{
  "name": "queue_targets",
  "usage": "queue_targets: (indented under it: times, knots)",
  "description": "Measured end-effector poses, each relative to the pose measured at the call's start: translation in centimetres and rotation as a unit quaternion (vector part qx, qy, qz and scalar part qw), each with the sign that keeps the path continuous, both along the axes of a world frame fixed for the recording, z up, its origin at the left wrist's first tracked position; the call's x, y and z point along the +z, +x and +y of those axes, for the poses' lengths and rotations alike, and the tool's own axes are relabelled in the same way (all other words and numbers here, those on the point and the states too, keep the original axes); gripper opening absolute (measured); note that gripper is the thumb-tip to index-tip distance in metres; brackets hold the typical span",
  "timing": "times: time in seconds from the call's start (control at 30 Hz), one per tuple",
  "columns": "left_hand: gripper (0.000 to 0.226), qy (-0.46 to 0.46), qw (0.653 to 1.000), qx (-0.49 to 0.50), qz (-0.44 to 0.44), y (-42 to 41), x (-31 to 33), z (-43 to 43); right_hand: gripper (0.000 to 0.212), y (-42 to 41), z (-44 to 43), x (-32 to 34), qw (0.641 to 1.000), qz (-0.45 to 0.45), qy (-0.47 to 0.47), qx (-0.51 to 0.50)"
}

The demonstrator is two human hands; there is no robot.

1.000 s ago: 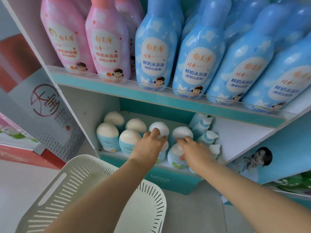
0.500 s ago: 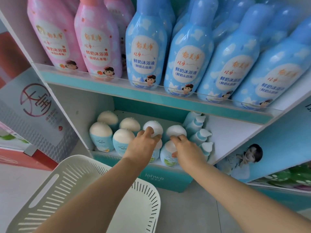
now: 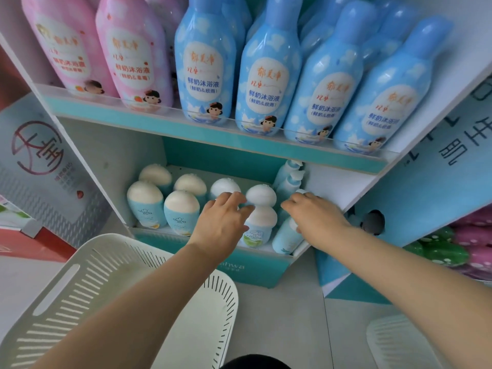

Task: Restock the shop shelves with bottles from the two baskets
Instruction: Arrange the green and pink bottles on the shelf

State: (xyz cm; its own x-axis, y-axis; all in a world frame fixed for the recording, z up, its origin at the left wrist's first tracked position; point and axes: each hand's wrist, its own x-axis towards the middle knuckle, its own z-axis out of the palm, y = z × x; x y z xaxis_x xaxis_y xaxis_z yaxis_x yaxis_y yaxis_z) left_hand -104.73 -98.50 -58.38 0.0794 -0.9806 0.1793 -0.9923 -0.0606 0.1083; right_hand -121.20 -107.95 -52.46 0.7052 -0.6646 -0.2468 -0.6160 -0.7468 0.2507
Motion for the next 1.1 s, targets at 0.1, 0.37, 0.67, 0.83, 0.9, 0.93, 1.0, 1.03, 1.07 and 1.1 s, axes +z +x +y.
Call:
queue_targets:
  times: [0.1, 0.37, 0.67, 0.83, 0.9, 0.93, 1.0, 1.03, 1.07, 1.1]
  knots:
    - [0.043, 0.006, 1.0, 0.009, 0.024, -0.3, 0.2, 0.1, 0.038, 0.1, -0.4, 0.6, 0.997, 0.063, 0.028, -0.027]
    - [0.036, 0.011, 0.998, -0.058, 0.016, -2.6, 0.5, -2.5, 0.029, 1.0, -0.7, 1.0, 0.994, 0.098, 0.024, -0.037]
    - [0.053, 0.074, 0.996, 0.011, 0.047, -6.9, -1.3, -6.3, 0.029, 0.9, -0.9, 1.0, 0.997, 0.065, 0.024, -0.032]
    - [0.053, 0.077, 0.991, 0.049, 0.1, -7.3, -2.0, -6.1, 0.031, 0.9, -0.8, 0.8, 0.998, 0.054, 0.025, -0.038]
    - [0.051, 0.071, 0.99, 0.058, 0.107, -7.2, -2.1, -6.0, 0.031, 1.0, -0.8, 0.7, 0.998, 0.052, 0.022, -0.04]
    - [0.05, 0.069, 0.99, 0.06, 0.109, -7.2, -2.1, -6.0, 0.031, 1.1, -0.8, 0.7, 0.997, 0.051, 0.02, -0.045]
    - [0.049, 0.069, 0.989, 0.064, 0.11, -7.2, -2.0, -5.8, 0.033, 1.2, -0.8, 0.6, 0.997, 0.052, 0.015, -0.056]
    - [0.049, 0.07, 0.989, 0.066, 0.112, -7.2, -2.0, -5.8, 0.033, 1.2, -0.9, 0.6, 0.997, 0.054, 0.014, -0.062]
    - [0.048, 0.068, 0.989, 0.068, 0.115, -7.3, -2.0, -5.8, 0.033, 1.3, -0.9, 0.6, 0.996, 0.056, 0.014, -0.067]
    - [0.048, 0.068, 0.989, 0.07, 0.116, -7.3, -1.9, -5.8, 0.033, 1.3, -0.9, 0.5, 0.996, 0.057, 0.015, -0.071]
